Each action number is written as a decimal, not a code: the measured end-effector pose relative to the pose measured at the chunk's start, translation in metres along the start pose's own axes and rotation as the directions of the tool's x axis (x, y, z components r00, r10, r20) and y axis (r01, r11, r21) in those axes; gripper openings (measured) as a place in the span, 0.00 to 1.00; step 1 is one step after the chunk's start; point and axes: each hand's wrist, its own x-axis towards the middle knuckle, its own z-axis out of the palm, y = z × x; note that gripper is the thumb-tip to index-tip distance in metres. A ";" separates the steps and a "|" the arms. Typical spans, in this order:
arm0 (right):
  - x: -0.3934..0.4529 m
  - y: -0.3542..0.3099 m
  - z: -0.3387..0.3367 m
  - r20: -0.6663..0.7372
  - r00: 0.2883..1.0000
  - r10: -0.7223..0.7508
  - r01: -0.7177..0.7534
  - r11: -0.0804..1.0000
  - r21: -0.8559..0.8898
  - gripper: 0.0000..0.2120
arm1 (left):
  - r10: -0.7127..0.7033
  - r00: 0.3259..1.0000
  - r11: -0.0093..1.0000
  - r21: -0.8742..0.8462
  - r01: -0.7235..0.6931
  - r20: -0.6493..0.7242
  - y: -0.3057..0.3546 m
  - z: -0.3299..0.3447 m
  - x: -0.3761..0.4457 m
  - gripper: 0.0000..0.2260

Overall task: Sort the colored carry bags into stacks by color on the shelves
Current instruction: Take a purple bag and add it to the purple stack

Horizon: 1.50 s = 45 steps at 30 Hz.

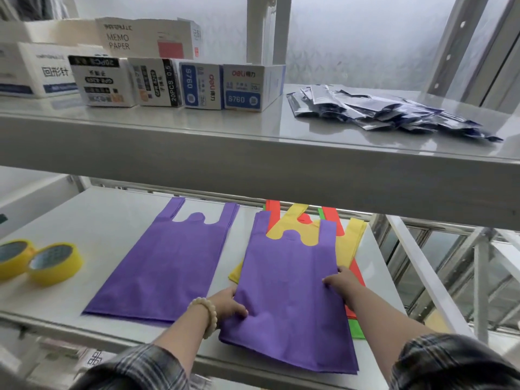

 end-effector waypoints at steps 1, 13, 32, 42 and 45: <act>0.000 0.000 -0.001 -0.005 1.000 0.000 0.000 1.000 -0.002 0.20 | -0.016 0.999 0.998 -0.057 0.018 0.037 0.001 0.002 -0.003 0.22; 0.004 0.001 -0.001 0.045 0.999 -0.009 0.005 0.996 0.089 0.28 | 0.096 0.992 0.976 0.202 -0.078 -0.082 0.005 0.003 -0.007 0.28; -0.011 -0.089 0.073 0.307 0.933 -0.189 0.111 0.960 0.256 0.13 | 0.297 0.901 0.940 0.260 -0.219 -0.317 0.016 -0.084 -0.059 0.31; -0.006 -0.164 0.153 0.386 0.866 -0.317 0.136 0.893 0.428 0.10 | 0.420 0.760 0.907 0.264 -0.328 -0.497 0.012 -0.176 -0.072 0.35; 0.003 -0.160 0.185 0.346 0.905 -0.245 0.120 0.931 0.345 0.14 | 0.324 0.784 0.946 0.199 -0.256 -0.530 -0.008 -0.198 -0.066 0.34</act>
